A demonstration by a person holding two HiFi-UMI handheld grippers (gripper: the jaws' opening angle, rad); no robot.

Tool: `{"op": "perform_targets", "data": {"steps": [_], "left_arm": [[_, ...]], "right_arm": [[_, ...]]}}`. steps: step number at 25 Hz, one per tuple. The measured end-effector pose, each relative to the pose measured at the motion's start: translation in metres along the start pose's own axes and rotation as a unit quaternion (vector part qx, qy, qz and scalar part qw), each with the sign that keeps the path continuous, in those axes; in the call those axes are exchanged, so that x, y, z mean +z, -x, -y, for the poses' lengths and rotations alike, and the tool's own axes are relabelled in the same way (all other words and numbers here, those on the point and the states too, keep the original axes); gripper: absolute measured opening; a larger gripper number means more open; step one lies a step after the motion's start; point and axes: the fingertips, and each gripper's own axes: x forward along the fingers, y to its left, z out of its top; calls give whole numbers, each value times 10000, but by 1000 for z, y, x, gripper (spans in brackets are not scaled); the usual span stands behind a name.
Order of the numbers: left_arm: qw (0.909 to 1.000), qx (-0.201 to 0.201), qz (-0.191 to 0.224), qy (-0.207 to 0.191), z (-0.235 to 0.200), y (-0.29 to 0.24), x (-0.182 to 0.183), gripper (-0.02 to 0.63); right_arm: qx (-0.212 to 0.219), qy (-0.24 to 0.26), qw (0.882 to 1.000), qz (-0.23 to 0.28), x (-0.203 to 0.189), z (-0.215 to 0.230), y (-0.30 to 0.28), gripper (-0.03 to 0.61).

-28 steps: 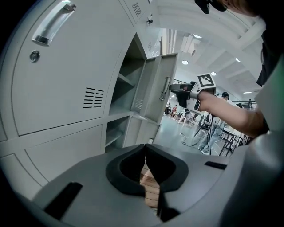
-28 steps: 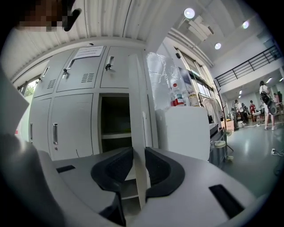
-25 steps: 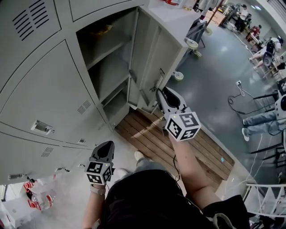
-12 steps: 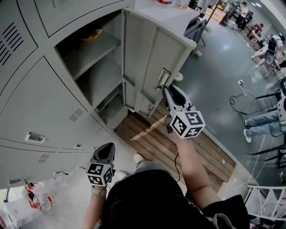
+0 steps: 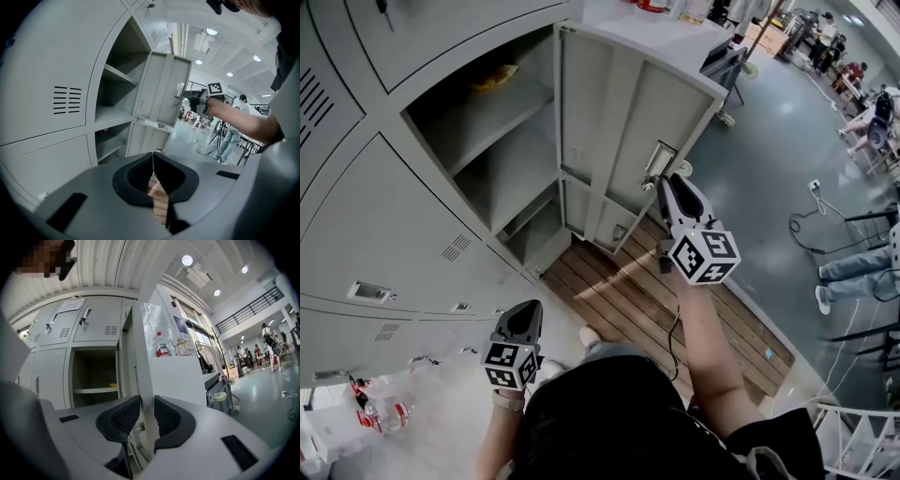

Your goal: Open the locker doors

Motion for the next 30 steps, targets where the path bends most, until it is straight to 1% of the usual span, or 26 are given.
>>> {"op": "perform_targets", "data": {"steps": [9,15,18,22,26,30], "left_arm": [[9999,105,13,35,4,-5,3,20],[9999,121,19,-8,4,4,2,20],[9999,159,56,-9,3,14,-1,20],[9994,302,148,20,-4,33,-3,20],[9985,444,314,91,-11,56,0,20],[9964,680,486,121,-21,84,2,20]], "right_arm": [[30,-4,10000,-16,1,10,-5,118],[58,31,10000,-7,-3,-3,11,118],[191,91,9998,-43,-8,-23,20,118],[525,114,9983,-218,-23,-62,32,118],[1010,136,9933,-546,-53,-111,41,117],[1547,76,9839,-888,-85,-164,49,102]]}}
